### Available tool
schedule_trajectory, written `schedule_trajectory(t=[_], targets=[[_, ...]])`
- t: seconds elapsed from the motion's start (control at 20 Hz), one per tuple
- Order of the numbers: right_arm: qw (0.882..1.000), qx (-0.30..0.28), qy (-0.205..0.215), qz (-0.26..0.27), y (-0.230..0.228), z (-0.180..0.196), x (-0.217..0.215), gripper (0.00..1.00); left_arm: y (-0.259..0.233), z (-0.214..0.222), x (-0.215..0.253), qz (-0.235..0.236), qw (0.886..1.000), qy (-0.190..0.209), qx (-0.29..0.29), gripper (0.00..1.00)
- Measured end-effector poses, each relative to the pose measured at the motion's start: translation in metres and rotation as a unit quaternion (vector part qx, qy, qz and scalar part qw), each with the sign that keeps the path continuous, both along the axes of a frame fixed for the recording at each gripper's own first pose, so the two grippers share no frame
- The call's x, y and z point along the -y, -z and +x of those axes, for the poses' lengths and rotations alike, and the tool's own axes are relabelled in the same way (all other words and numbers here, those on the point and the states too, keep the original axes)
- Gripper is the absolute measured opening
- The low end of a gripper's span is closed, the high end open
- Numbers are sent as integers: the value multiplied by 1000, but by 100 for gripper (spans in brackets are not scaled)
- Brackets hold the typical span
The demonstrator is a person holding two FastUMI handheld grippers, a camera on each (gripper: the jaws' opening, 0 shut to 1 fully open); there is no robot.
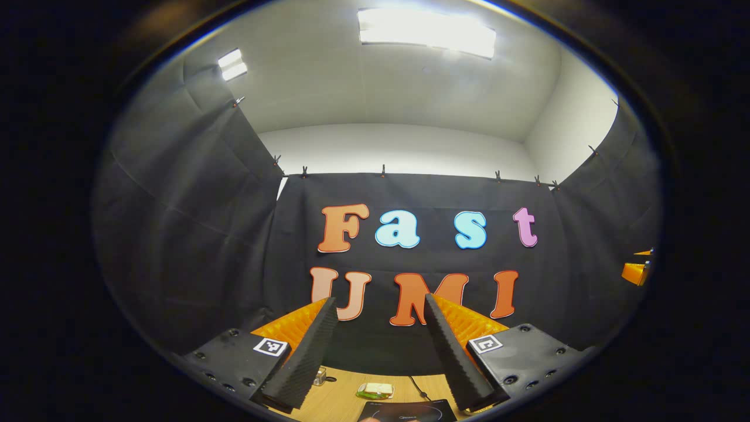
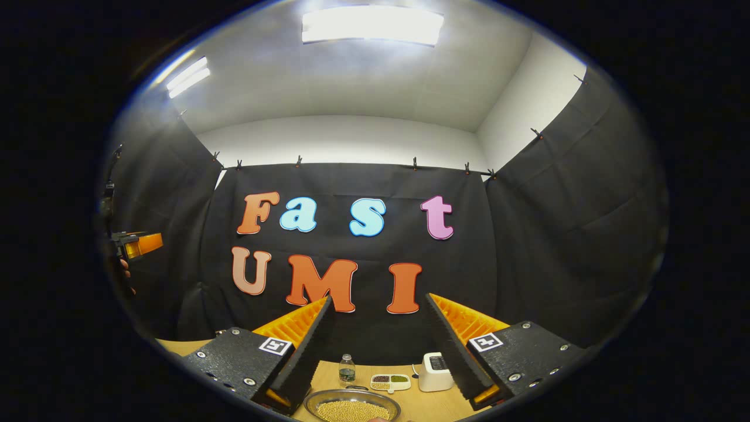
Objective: First push the handle of the pot to place it horizontally, then grasp the pot with both hands and set it on the induction cooktop.
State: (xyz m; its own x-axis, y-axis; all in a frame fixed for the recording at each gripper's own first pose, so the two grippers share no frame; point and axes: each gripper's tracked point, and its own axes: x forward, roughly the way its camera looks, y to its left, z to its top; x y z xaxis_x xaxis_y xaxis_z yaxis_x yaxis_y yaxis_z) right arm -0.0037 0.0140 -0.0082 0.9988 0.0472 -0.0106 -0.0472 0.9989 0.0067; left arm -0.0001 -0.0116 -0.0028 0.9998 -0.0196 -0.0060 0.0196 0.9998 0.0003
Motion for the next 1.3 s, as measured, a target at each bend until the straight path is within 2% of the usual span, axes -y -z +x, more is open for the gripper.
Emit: schedule_trajectory(t=[0.05, 0.4, 0.6, 0.8, 0.95, 1.0, 1.05, 1.3], targets=[[1000, -2, -1, 3, 2, -1, 0, 95, 0, -1, 1, -2, 1000, 1, 1, 96], [999, -39, -28, 26, 32, 2, -8, 94, 14, 3, 8, 3, 1000, 6, -10, 96], [993, -96, -52, 38, 75, 6, -20, 94, 24, 6, 10, -2, 1000, 7, -18, 97], [982, -162, -83, 45, 125, 3, -38, 91, 36, 10, 10, -5, 999, 6, -31, 97], [967, -221, -114, 50, 177, -3, -63, 88, 43, 10, 10, -4, 999, 6, -38, 97], [960, -247, -121, 46, 198, -7, -70, 85, 46, 11, 12, -4, 999, 7, -40, 100], [952, -273, -129, 44, 217, -13, -76, 83, 49, 11, 13, -5, 999, 10, -45, 97], [909, -375, -170, 61, 280, -37, -108, 70, 57, 12, 7, -1, 999, 5, -54, 100]])
